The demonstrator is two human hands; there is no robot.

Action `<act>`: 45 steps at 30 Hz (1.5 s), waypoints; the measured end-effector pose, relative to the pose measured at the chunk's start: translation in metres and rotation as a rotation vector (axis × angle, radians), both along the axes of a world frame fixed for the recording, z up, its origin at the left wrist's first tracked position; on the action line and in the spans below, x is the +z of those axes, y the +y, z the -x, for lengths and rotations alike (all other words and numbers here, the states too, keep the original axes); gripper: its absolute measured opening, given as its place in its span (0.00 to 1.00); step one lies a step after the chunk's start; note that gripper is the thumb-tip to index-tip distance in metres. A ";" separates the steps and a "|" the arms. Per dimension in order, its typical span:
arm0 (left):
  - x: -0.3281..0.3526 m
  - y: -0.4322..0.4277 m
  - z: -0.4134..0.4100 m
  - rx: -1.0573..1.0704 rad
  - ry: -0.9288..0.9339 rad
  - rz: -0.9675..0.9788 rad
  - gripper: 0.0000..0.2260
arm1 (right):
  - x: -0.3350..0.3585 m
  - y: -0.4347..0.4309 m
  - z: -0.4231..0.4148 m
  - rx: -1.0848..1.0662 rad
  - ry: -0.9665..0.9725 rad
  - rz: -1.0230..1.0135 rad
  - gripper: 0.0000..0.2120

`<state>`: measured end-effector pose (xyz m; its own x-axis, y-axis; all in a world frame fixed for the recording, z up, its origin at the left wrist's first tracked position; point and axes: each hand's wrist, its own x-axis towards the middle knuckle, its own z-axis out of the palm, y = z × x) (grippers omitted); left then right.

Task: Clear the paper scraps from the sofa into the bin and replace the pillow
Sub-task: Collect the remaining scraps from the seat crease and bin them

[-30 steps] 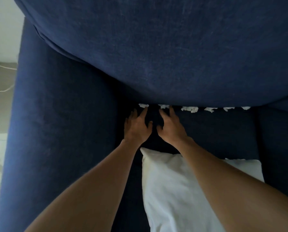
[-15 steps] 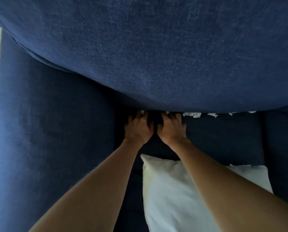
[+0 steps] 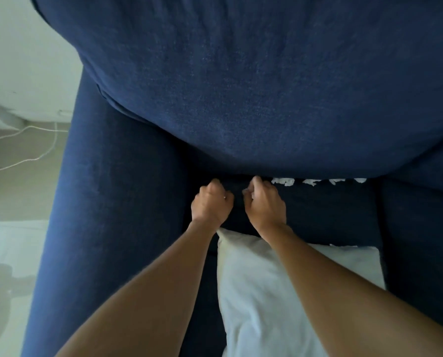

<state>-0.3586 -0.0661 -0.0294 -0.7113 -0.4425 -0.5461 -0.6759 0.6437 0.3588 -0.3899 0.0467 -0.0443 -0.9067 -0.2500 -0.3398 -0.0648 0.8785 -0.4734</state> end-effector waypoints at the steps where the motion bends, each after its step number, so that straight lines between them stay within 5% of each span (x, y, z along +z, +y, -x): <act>1: 0.015 0.003 -0.002 0.032 0.019 -0.010 0.11 | 0.013 0.002 -0.002 0.006 0.020 0.016 0.05; 6: 0.079 0.009 -0.019 0.192 0.162 -0.073 0.16 | 0.080 0.009 -0.005 0.026 0.061 0.109 0.12; 15: 0.131 -0.023 -0.068 0.298 0.332 -0.051 0.11 | 0.143 -0.014 -0.022 0.026 0.046 0.297 0.08; 27: 0.127 -0.134 -0.162 0.503 0.397 -0.026 0.12 | 0.150 -0.146 -0.111 0.113 -0.037 0.376 0.11; 31: 0.135 -0.199 -0.206 0.663 0.448 -0.011 0.11 | 0.153 -0.215 -0.148 0.223 -0.053 0.371 0.05; 45: 0.079 -0.331 -0.406 1.025 0.133 -0.007 0.05 | 0.109 -0.382 -0.304 0.708 -0.226 0.172 0.05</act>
<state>0.0477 -0.3972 0.0495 -0.0498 -0.8674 -0.4950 -0.8533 -0.2207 0.4724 -0.0861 -0.3349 0.0651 -0.4235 -0.8117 -0.4022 -0.4704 0.5764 -0.6682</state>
